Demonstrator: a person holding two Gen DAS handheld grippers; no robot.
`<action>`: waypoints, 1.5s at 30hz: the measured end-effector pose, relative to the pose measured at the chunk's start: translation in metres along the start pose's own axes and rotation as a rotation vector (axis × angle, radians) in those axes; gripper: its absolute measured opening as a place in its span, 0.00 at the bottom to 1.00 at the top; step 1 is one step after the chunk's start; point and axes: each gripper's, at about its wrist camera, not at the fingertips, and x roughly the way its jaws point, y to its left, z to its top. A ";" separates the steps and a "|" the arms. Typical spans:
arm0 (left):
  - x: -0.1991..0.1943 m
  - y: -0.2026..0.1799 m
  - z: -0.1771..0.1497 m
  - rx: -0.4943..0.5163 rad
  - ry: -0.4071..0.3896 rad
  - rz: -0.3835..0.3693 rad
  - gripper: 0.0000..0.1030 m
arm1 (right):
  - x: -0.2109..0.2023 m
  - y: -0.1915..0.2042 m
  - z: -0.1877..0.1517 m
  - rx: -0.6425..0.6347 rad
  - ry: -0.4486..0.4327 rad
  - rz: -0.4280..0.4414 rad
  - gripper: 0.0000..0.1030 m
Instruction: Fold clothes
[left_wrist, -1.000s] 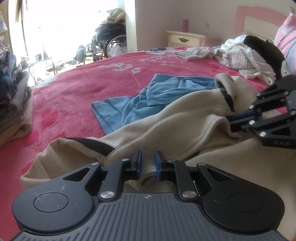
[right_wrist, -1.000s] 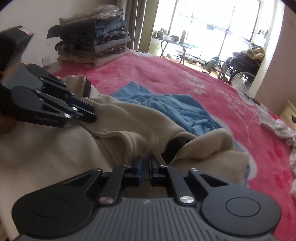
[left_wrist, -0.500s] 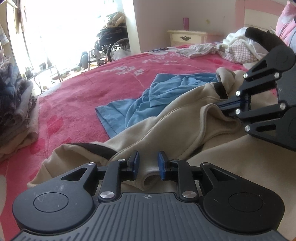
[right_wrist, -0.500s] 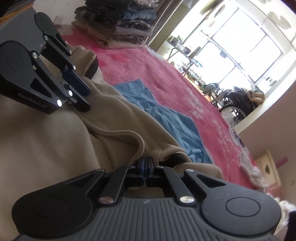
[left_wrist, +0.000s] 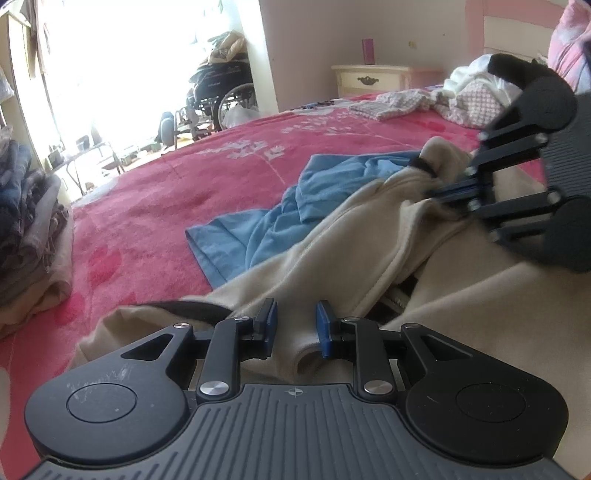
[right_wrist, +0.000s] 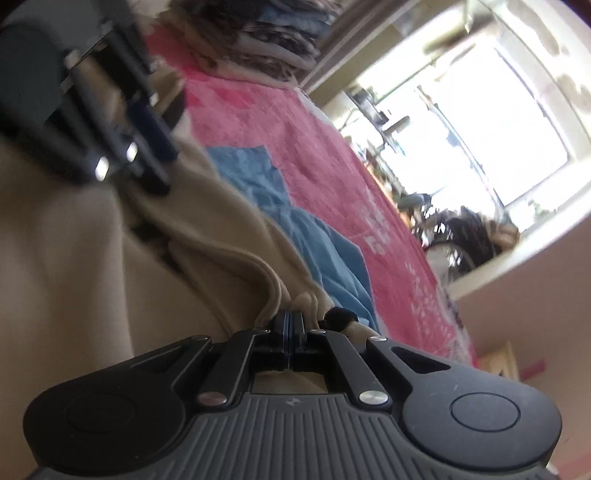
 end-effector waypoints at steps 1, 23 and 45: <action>-0.001 0.003 -0.001 -0.015 0.002 -0.010 0.22 | -0.006 0.000 -0.007 -0.015 -0.004 -0.004 0.00; -0.003 0.007 0.000 -0.038 0.024 -0.025 0.22 | -0.018 -0.050 -0.010 0.671 -0.009 0.291 0.00; -0.176 0.015 -0.029 -0.416 0.165 -0.275 0.55 | -0.147 -0.095 -0.065 1.274 0.105 0.331 0.42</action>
